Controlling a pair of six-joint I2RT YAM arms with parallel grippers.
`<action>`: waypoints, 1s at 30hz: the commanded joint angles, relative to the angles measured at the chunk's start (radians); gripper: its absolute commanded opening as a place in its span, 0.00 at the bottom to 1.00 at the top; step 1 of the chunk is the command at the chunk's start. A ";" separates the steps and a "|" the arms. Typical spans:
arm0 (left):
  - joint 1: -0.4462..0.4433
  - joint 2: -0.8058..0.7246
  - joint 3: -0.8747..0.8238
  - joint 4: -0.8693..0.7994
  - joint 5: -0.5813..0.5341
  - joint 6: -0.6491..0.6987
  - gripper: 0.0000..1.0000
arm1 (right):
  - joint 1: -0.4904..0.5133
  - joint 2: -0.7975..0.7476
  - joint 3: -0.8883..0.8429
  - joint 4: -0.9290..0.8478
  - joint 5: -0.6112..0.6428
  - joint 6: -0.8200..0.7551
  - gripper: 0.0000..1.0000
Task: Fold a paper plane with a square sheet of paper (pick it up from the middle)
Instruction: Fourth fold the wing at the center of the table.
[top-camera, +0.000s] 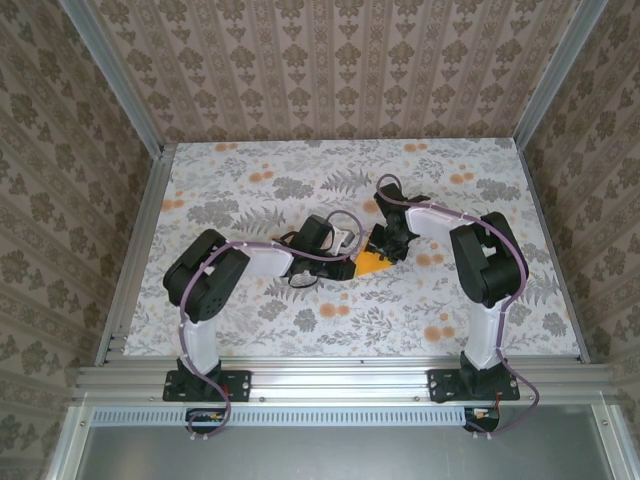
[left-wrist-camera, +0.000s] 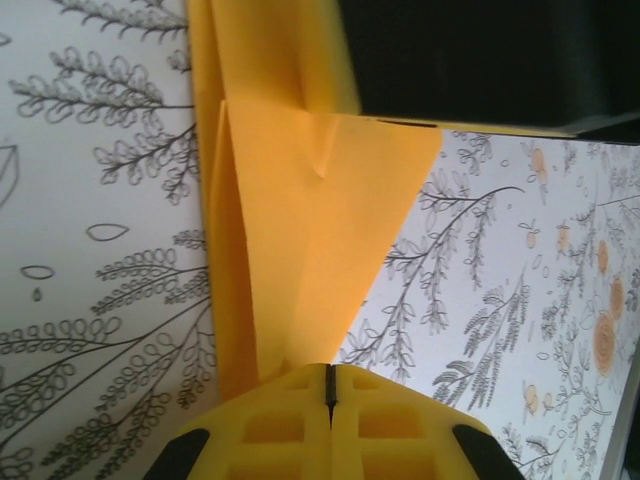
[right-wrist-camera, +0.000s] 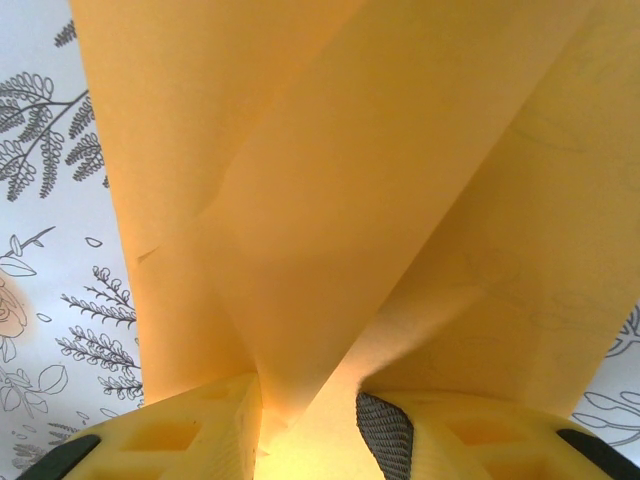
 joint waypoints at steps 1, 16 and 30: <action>0.011 0.028 0.001 -0.020 -0.015 0.022 0.04 | -0.010 0.197 -0.104 -0.061 0.234 0.007 0.41; 0.028 -0.033 -0.045 -0.035 0.031 0.010 0.04 | -0.010 0.196 -0.106 -0.065 0.237 0.005 0.41; 0.000 0.036 0.079 0.021 0.021 -0.035 0.06 | -0.010 0.199 -0.101 -0.069 0.238 0.004 0.41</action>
